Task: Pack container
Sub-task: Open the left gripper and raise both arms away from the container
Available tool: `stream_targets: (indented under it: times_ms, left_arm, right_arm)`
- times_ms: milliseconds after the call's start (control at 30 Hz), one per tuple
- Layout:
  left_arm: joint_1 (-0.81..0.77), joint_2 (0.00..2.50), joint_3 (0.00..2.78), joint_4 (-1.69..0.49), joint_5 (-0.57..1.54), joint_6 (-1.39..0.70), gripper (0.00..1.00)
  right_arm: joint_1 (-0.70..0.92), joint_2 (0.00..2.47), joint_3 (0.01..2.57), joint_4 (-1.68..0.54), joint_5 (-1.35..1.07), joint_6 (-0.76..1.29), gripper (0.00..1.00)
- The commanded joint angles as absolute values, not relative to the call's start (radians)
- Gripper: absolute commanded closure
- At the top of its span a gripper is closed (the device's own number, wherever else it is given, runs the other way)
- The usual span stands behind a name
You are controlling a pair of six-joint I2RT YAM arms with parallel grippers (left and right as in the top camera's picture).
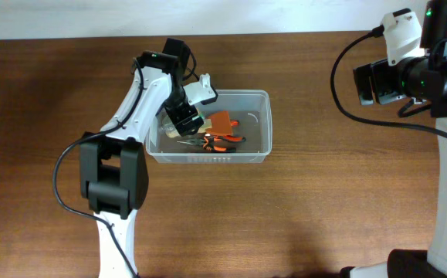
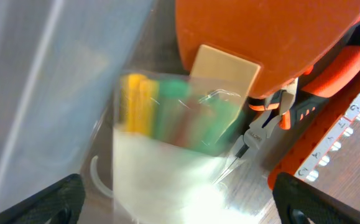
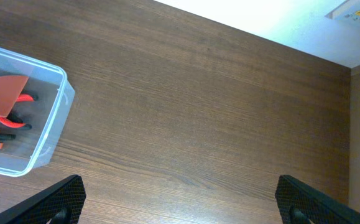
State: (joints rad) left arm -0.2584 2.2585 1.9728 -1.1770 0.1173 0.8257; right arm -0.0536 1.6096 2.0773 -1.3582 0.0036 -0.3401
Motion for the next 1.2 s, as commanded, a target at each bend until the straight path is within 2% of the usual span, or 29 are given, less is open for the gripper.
stream_targets:
  times_ms: [0, 400, 667, 800, 1033, 1167]
  left_arm:
    - [-0.244, 2.17, 1.98, -1.174, 0.13, 0.817, 0.01]
    - [-0.218, 1.93, 1.98, -1.196, 0.098, 0.74, 0.01]
    - [-0.014, 1.783, 1.98, -1.141, 0.076, 0.451, 0.01]
    - [0.094, 1.785, 1.976, -1.14, 0.147, 0.408, 0.01]
    - [0.126, 1.744, 1.971, -1.179, 0.169, 0.37, 0.01]
    - [0.121, 1.663, 1.876, -1.159, 0.168, 0.37, 0.01]
  right_arm:
    - [-0.059, 1.612, 2.077, -1.358, 0.012, -0.331, 0.01]
    - [-0.048, 1.612, 2.077, -1.341, -0.033, -0.332, 0.02]
    - [0.033, 1.773, 2.077, -1.342, -0.038, -0.334, 0.01]
    - [0.059, 1.89, 2.077, -1.302, -0.041, -0.27, 0.02]
    - [0.058, 1.897, 2.077, -1.352, -0.041, -0.199, 0.01]
    - [0.049, 1.837, 2.077, -1.404, -0.04, -0.192, 0.02]
